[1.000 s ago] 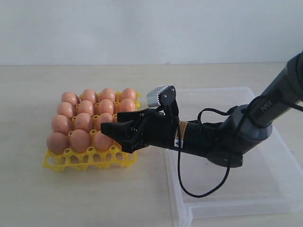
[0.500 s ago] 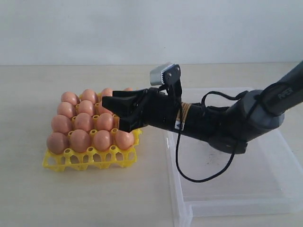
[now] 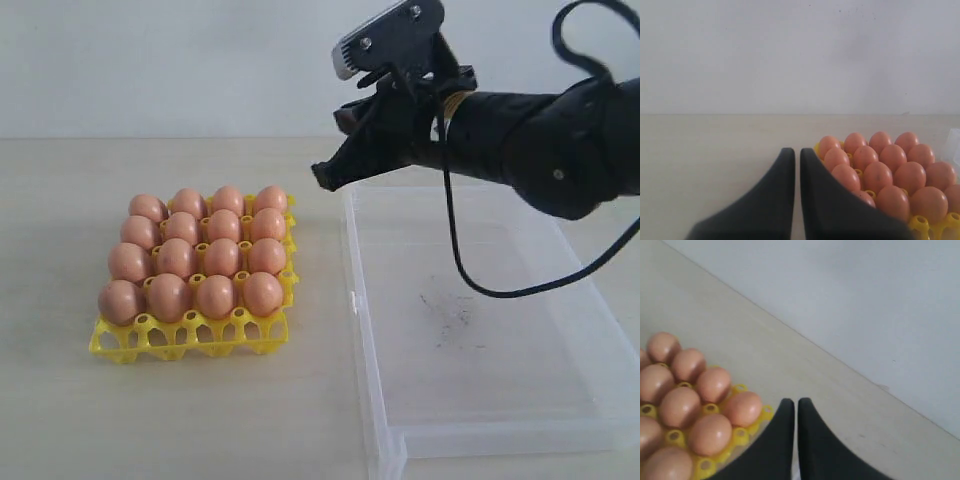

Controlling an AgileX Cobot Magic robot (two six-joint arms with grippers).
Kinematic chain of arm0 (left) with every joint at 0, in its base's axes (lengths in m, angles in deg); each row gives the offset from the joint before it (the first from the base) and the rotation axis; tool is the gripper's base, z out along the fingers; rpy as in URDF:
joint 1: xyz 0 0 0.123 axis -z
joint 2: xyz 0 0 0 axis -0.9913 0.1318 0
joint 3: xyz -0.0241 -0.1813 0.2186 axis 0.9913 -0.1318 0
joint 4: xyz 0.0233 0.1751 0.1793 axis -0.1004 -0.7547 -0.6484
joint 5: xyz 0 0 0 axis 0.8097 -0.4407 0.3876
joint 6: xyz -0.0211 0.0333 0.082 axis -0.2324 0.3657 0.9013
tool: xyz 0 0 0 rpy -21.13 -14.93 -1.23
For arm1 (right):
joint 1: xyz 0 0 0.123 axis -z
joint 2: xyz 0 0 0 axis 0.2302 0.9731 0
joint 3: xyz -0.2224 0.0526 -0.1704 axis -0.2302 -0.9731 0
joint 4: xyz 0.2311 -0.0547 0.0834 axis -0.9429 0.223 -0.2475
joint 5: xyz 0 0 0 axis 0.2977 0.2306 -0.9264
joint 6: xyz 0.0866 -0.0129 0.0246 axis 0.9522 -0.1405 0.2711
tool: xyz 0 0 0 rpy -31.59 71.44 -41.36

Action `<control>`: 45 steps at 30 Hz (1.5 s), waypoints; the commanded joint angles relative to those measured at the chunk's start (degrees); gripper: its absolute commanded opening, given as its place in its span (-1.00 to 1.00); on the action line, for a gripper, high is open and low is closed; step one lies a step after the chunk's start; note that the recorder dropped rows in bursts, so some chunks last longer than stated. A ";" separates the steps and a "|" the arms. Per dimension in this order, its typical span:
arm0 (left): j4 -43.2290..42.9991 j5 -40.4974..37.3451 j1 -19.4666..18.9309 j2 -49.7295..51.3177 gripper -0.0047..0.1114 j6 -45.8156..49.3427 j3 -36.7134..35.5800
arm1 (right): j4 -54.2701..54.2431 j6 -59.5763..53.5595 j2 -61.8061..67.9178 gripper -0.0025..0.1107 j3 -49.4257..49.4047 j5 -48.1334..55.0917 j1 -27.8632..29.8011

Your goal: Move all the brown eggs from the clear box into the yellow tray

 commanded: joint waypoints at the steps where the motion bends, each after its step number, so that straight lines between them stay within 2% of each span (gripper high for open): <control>1: 0.30 0.83 -0.12 -0.17 -0.85 0.01 -0.22 | -18.54 -16.14 -5.74 -0.96 0.18 7.98 0.14; 7: 0.30 0.83 -0.12 -0.17 -0.85 0.01 -0.22 | -21.28 -13.43 -11.85 -0.96 0.18 22.05 0.14; 24: 0.30 0.83 -0.12 -0.17 -0.85 0.01 -0.22 | -19.76 -14.46 -12.20 -0.96 0.18 21.88 0.01; 30: 0.30 0.83 -0.12 -0.17 -0.85 0.01 -0.22 | -21.97 -10.38 -21.22 -0.96 -0.20 22.13 0.01; 35: 0.30 0.83 -0.12 -0.17 -0.85 0.01 -0.22 | -22.26 -10.38 -32.19 -0.96 -9.03 7.32 0.01; 39: 0.30 0.83 -0.12 -0.17 -0.85 0.01 -0.22 | -21.17 -10.38 -42.67 -0.96 -21.12 2.63 0.45; 45: 0.30 0.83 -0.12 -0.17 -0.85 0.01 -0.22 | -18.18 -2.58 -60.26 -0.96 -42.69 -7.51 6.70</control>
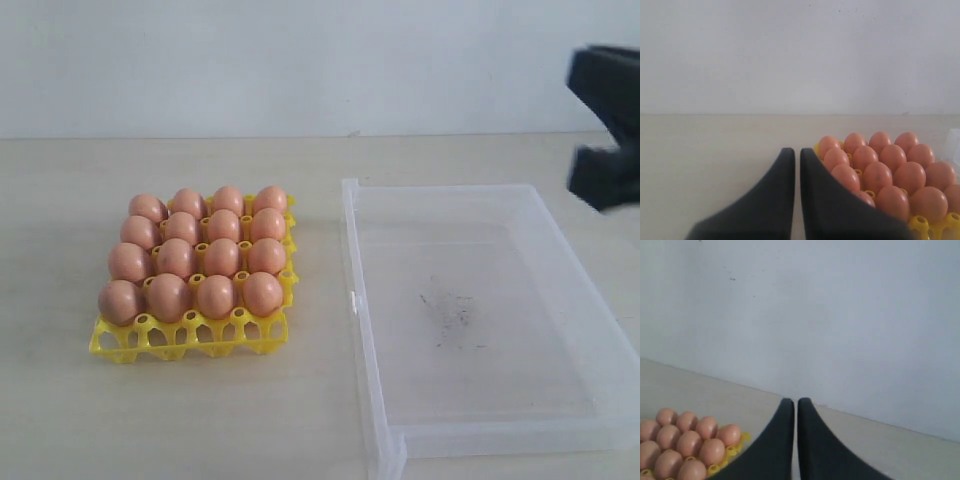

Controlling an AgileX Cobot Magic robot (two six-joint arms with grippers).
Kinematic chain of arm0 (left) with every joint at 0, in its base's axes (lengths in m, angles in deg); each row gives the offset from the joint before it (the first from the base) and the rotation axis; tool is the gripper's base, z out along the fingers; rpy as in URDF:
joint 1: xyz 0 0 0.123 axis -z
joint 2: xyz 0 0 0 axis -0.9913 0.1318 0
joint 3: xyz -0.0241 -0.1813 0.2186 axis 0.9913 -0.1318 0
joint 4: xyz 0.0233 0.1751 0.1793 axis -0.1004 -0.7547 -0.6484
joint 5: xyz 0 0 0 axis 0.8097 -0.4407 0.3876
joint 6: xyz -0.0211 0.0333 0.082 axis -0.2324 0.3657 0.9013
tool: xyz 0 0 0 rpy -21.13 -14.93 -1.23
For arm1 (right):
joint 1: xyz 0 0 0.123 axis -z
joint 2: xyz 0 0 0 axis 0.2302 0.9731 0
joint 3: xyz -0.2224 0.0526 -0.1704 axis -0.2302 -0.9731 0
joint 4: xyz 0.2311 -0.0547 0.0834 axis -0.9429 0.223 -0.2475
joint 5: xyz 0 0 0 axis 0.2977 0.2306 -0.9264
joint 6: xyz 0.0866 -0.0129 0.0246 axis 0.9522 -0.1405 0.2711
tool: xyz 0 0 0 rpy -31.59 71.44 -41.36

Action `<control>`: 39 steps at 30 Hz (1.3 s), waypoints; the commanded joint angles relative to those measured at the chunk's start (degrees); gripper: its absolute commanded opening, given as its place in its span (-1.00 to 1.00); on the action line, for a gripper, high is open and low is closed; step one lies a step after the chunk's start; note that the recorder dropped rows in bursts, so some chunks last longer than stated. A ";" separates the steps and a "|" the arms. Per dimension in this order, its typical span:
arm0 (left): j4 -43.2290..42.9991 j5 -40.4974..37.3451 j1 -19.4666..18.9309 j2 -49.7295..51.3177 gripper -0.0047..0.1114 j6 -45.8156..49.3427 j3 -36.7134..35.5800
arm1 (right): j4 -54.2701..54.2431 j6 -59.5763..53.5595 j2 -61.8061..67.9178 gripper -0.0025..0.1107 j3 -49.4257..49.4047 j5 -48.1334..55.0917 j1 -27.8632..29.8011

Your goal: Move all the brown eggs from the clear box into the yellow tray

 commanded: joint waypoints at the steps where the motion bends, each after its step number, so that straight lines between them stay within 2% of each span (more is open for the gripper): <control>1: 0.30 0.83 -0.12 -0.17 -0.85 0.01 -0.22 | 4.93 6.78 -13.70 -0.96 -15.76 -10.24 5.86; 5: 0.30 0.83 -0.12 -0.17 -0.85 0.01 -0.22 | 12.42 12.71 -25.04 -0.96 -23.04 -15.50 12.01; 7: 0.30 0.83 -0.12 -0.17 -0.85 0.01 -0.22 | 14.40 15.41 -29.88 -0.96 -23.04 -5.98 16.25; 12: 0.30 0.83 -0.12 -0.17 -0.85 0.01 -0.22 | 17.09 20.95 -37.27 -0.96 -23.04 1.36 26.35; 16: 0.30 0.83 -0.12 -0.17 -0.85 0.01 -0.22 | 18.34 21.65 -42.85 -0.96 -23.04 8.04 31.51; 28: 0.30 0.93 -0.12 -0.17 -0.85 0.01 -0.22 | 20.26 19.31 -43.94 -0.96 -23.04 20.15 37.56; 32: 0.30 0.93 -0.12 -0.17 -0.85 0.01 -0.22 | 20.26 16.32 -43.94 -0.96 -23.04 20.62 37.65; 39: 0.30 0.93 -0.12 -0.17 -0.85 0.01 -0.22 | 17.81 18.95 -43.94 -0.96 -23.04 22.62 37.43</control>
